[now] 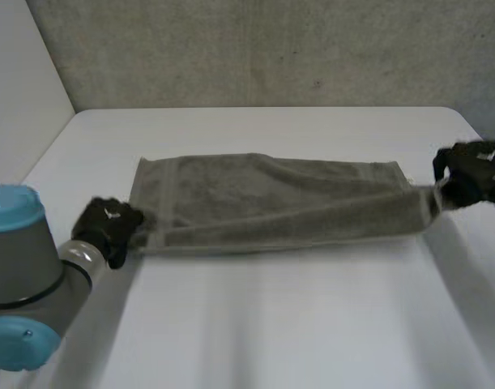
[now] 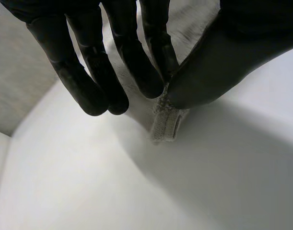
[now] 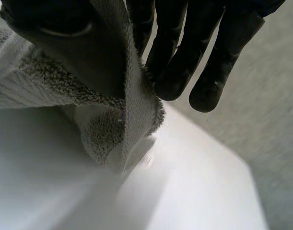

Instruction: Fold the towel.

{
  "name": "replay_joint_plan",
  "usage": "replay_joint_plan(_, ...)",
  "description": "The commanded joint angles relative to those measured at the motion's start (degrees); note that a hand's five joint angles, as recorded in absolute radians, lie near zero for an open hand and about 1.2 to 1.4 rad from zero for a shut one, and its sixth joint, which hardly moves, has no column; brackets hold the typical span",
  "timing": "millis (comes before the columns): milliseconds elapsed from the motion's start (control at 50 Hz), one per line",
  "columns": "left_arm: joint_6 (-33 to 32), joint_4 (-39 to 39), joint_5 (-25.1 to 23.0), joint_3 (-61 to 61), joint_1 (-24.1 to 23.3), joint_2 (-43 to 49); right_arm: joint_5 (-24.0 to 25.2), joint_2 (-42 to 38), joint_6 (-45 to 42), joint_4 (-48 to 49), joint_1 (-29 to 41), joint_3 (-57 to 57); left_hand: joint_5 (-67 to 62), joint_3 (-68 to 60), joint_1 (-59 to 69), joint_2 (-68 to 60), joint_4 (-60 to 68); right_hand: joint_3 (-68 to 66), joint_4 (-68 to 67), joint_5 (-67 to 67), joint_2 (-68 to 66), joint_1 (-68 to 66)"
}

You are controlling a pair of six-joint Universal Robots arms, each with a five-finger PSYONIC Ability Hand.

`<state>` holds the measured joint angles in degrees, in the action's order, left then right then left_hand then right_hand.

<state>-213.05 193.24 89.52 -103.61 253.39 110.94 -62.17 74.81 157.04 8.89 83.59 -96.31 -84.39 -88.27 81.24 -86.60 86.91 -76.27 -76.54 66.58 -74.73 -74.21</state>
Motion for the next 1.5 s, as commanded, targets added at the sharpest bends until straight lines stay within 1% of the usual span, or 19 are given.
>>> replay_joint_plan(20,7.30,-3.58,-0.49,1.48,0.79,-12.68,-0.05,9.57,0.90,-7.22,-0.18,5.43,14.39,8.27,-1.24,6.60,-6.91,-3.73,-3.46,3.42,-5.27,-5.79)
replay_joint_plan(100,10.46,-7.51,-0.67,4.81,1.05,-20.21,0.21,11.76,1.34,-17.38,-0.27,12.96,14.39,8.27,-1.24,6.60,-6.91,-3.73,-3.46,3.42,-5.27,-5.79)
replay_joint_plan(260,10.90,-15.60,-0.58,10.79,1.41,-21.73,0.56,9.14,-0.24,-32.34,-0.09,22.56,14.39,8.27,-1.24,6.60,-6.91,-3.73,-3.46,3.42,-5.27,-5.79)
replay_joint_plan(560,10.99,-16.85,-1.99,7.55,1.32,-21.46,0.74,6.40,-7.01,-36.40,0.26,15.36,14.39,8.27,-1.24,6.60,-6.91,-3.73,-3.46,3.42,-5.27,-5.79)
replay_joint_plan(680,10.99,-17.64,-4.44,6.32,4.03,-24.88,1.35,8.85,-15.07,-43.93,0.00,11.50,14.39,8.27,-1.24,6.60,-6.91,-3.73,-3.46,3.42,-5.27,-5.79)
replay_joint_plan(720,10.99,-17.81,-4.97,6.32,5.89,-26.03,2.41,10.10,-17.56,-47.39,0.00,10.61,14.39,8.27,-1.24,6.60,-6.91,-3.73,-3.46,3.42,-5.27,-5.79)
replay_joint_plan(760,11.08,-18.16,-6.81,6.58,8.60,-27.09,8.00,11.24,-20.62,-55.00,-0.35,10.70,14.39,8.27,-1.24,6.60,-6.91,-3.73,-3.46,3.42,-5.27,-5.79)
replay_joint_plan(780,11.08,-18.17,-6.82,6.58,8.61,-27.09,8.03,11.24,-20.63,-55.03,-0.35,10.70,14.39,8.27,-1.24,6.60,-6.91,-3.73,-3.46,3.42,-5.27,-5.79)
replay_joint_plan(800,11.17,-18.25,-7.86,6.75,9.66,-27.00,12.30,11.24,-20.29,-57.90,-1.14,11.48,14.39,8.27,-1.24,6.60,-6.91,-3.73,-3.46,3.42,-5.27,-5.79)
replay_joint_plan(820,11.17,-18.25,-7.87,6.76,9.67,-27.00,12.34,11.24,-20.28,-57.93,-1.15,11.49,14.39,8.27,-1.24,6.60,-6.91,-3.73,-3.46,3.42,-5.27,-5.79)
replay_joint_plan(840,11.25,-18.43,-8.66,6.76,10.28,-27.00,16.60,10.98,-18.98,-59.15,-3.15,12.71,14.39,8.27,-1.24,6.60,-6.91,-3.73,-3.46,3.42,-5.27,-5.79)
replay_joint_plan(860,11.34,-18.52,-9.10,6.76,10.63,-26.91,20.13,10.37,-16.44,-59.16,-5.95,13.68,14.39,8.27,-1.24,6.60,-6.91,-3.73,-3.46,3.42,-5.27,-5.79)
replay_joint_plan(880,11.34,-18.52,-9.10,6.76,10.63,-26.91,20.16,10.36,-16.42,-59.16,-5.98,13.69,14.39,8.27,-1.24,6.60,-6.91,-3.73,-3.46,3.42,-5.27,-5.79)
replay_joint_plan(920,12.57,-18.52,-9.28,6.76,10.46,-26.30,24.19,7.30,-10.21,-57.51,-10.97,14.65,14.39,8.27,-1.24,6.60,-6.91,-3.73,-3.46,3.42,-5.27,-5.79)
replay_joint_plan(1000,14.23,-18.34,-9.46,7.02,10.63,-24.55,24.82,3.52,-5.19,-52.77,-11.61,14.66,14.39,8.27,-1.24,6.60,-6.91,-3.73,-3.46,3.42,-5.27,-5.79)
replay_joint_plan(1140,16.79,-18.17,-9.10,10.36,9.32,-14.79,21.48,-1.59,7.14,-44.13,-10.73,14.48,14.39,8.27,-1.24,6.60,-6.91,-3.73,-3.46,3.42,-5.27,-5.79)
replay_joint_plan(1240,18.02,-18.52,-7.18,18.51,4.23,-1.46,16.13,-6.42,16.79,-33.70,-10.38,13.95,14.39,8.27,-1.24,6.60,-6.91,-3.73,-3.46,3.42,-5.27,-5.79)
replay_joint_plan(1400,18.02,-19.13,1.26,31.42,-0.26,11.73,10.59,-11.07,19.79,-29.81,-8.27,14.48,14.39,8.27,-1.24,6.60,-6.91,-3.73,-3.46,3.42,-5.27,-5.79)
replay_joint_plan(1500,17.67,-19.92,3.63,41.00,-2.11,18.94,7.95,-13.28,20.41,-27.97,-7.47,15.01,14.39,8.27,-1.24,6.60,-6.91,-3.73,-3.46,3.42,-5.27,-5.79)
